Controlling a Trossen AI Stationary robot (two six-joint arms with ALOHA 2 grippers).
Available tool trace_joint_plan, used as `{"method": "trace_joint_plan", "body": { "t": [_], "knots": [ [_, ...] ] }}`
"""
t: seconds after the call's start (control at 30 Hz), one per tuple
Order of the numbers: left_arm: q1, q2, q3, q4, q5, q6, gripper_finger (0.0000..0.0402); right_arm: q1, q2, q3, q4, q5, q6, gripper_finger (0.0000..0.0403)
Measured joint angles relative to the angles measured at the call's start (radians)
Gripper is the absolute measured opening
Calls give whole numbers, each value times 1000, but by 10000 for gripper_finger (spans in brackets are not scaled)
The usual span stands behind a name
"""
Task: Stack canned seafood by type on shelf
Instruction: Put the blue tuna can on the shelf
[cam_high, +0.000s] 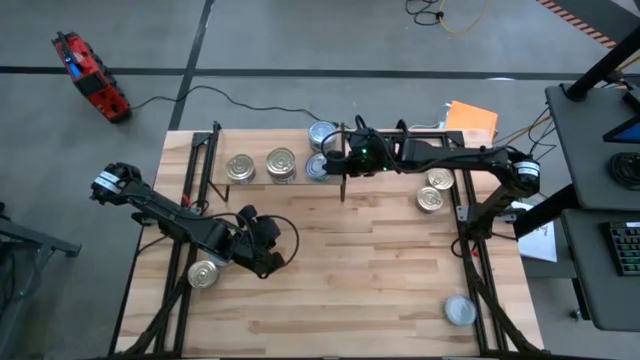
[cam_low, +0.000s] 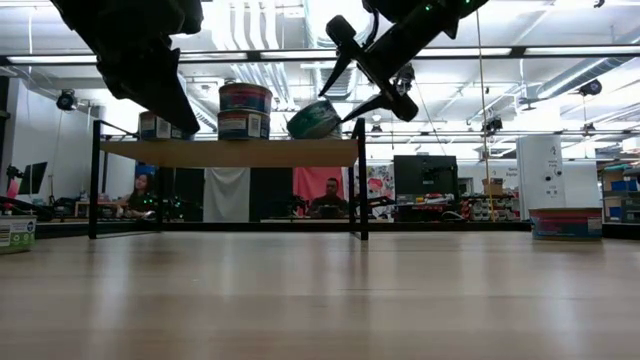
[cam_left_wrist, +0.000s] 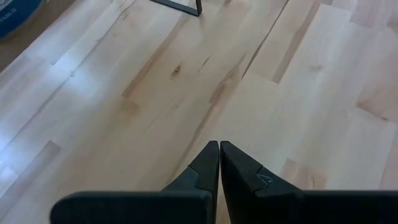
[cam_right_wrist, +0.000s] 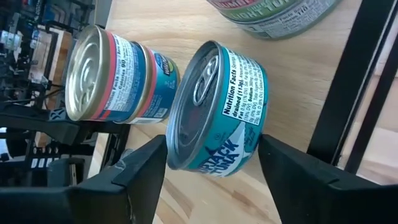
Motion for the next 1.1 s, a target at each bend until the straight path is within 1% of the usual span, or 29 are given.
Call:
{"method": "trace_joint_plan", "body": {
  "t": [0.13, 0.3, 0.4, 0.53, 0.6, 0.7, 0.8, 0.9, 0.93, 1.0, 1.1],
  "knots": [
    [0, 0, 0, 0, 0, -16, 0, 0, 0, 27, -20, 0, -4, 234],
    [0, 0, 0, 0, 0, -23, 0, 0, 0, 69, -114, 3, -49, 227],
    [0, 0, 0, 6, -1, -41, 0, 1, 0, 94, -121, 10, -141, 223],
    [0, 0, 0, 57, -1, -44, 0, 3, -2, 125, -117, -16, -288, 206],
    [0, -4, 2, 81, -1, -41, 0, 4, -2, 129, -121, -17, -346, 188],
    [0, -9, 33, 79, -1, -27, 0, 6, -2, 129, -121, -17, -398, 146],
    [0, -13, 86, 74, -3, 42, 0, 6, 2, 129, -118, -16, -440, 90],
    [0, -14, 156, 62, -29, 133, 0, 10, 20, 132, -115, -17, -468, 29],
    [0, -14, 181, 60, -44, 162, 0, 14, 30, 137, -112, -17, -482, 20],
    [-1, -14, 236, 27, -84, 207, 0, 19, 48, 151, -105, -18, -500, 16],
    [-2, -14, 323, -51, -149, 230, 0, 20, 81, 172, -103, -19, -513, 10]
  ]
}}
